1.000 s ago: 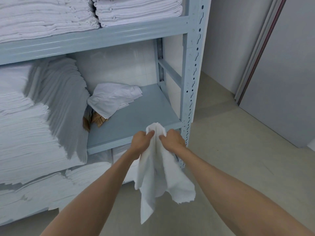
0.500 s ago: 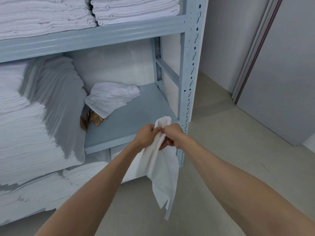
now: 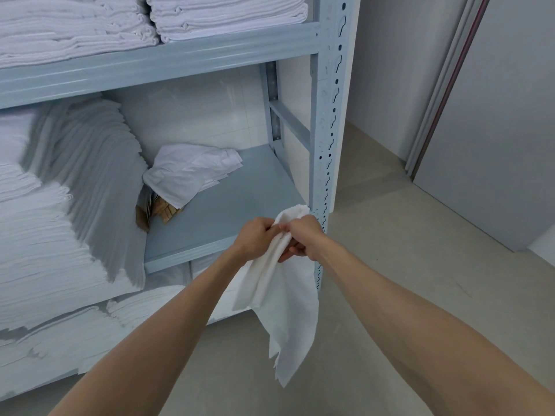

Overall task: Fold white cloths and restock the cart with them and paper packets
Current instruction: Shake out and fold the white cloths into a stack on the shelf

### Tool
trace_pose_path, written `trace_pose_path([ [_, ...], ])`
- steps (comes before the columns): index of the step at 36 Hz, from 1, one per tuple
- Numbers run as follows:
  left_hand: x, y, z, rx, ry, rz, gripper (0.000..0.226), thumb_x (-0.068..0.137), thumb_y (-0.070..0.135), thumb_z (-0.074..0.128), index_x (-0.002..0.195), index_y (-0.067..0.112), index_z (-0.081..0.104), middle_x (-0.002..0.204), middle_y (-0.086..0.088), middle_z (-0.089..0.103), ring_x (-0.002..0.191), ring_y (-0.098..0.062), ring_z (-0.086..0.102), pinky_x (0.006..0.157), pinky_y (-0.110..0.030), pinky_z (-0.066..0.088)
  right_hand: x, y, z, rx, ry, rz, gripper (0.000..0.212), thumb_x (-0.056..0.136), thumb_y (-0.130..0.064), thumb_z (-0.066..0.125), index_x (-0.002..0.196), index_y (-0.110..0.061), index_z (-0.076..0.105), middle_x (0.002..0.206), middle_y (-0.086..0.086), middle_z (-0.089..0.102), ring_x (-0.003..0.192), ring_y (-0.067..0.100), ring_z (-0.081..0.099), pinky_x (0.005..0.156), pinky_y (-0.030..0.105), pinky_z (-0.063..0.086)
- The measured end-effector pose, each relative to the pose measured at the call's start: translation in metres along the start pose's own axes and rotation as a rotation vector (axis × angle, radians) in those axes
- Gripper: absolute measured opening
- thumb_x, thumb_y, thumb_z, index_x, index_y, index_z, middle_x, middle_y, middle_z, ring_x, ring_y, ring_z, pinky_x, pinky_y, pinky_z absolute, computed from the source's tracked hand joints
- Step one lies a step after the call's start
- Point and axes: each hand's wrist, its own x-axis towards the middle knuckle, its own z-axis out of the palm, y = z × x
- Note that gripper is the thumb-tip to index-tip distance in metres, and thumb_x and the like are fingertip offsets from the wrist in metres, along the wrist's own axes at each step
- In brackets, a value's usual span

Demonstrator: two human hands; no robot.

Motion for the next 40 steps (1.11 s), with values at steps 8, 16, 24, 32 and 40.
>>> trace_pose_path([
  [8, 0.006, 0.007, -0.003, -0.020, 0.039, 0.027, 0.047, 0.103, 0.030, 0.049, 0.081, -0.010, 0.057, 0.071, -0.011, 0.050, 0.068, -0.021, 0.041, 0.064, -0.033, 0.031, -0.001, -0.003, 0.000, 0.094, -0.010, 0.000, 0.017, 0.094, -0.013, 0.050, 0.092, 0.001, 0.059, 0.064, 0.022, 0.071, 0.055, 0.038, 0.071, 0.035, 0.020, 0.043],
  [16, 0.000, 0.010, -0.003, -0.118, -0.133, -0.095, 0.019, 0.086, 0.031, 0.060, 0.083, 0.015, 0.050, 0.084, 0.000, 0.055, 0.079, -0.018, 0.051, 0.068, -0.030, 0.037, 0.000, -0.002, -0.005, 0.131, -0.012, 0.049, 0.021, 0.085, -0.002, 0.042, 0.093, 0.005, 0.060, 0.062, 0.023, 0.069, 0.051, 0.038, 0.069, 0.038, 0.023, 0.048],
  [24, 0.000, 0.001, 0.016, 0.305, -0.194, 0.065, 0.053, 0.075, 0.005, 0.077, 0.112, 0.007, 0.040, 0.113, -0.012, 0.057, 0.095, -0.027, 0.053, 0.076, -0.034, 0.044, 0.011, 0.012, -0.001, 0.002, 0.054, 0.026, 0.027, 0.087, -0.009, 0.045, 0.096, 0.003, 0.067, 0.081, 0.022, 0.073, 0.069, 0.034, 0.073, 0.063, 0.040, 0.062],
  [32, 0.000, -0.012, 0.012, 0.291, -0.077, 0.213, 0.036, 0.077, -0.007, 0.060, 0.110, 0.008, 0.060, 0.108, -0.009, 0.066, 0.098, -0.029, 0.058, 0.078, -0.034, 0.044, 0.018, 0.010, -0.023, -0.751, 0.145, -0.155, 0.032, 0.087, -0.028, 0.045, 0.076, -0.009, 0.069, 0.072, 0.003, 0.075, 0.074, 0.022, 0.073, 0.079, 0.031, 0.056],
  [40, -0.004, -0.015, 0.015, 0.247, -0.023, 0.301, 0.034, 0.072, -0.010, 0.061, 0.099, 0.009, 0.068, 0.098, -0.006, 0.068, 0.087, -0.023, 0.058, 0.073, -0.032, 0.043, 0.052, 0.002, -0.053, -1.168, 0.258, -0.171, 0.062, 0.085, -0.018, 0.065, 0.139, -0.019, 0.034, 0.139, 0.014, 0.030, 0.123, 0.037, 0.040, 0.096, 0.047, 0.047],
])
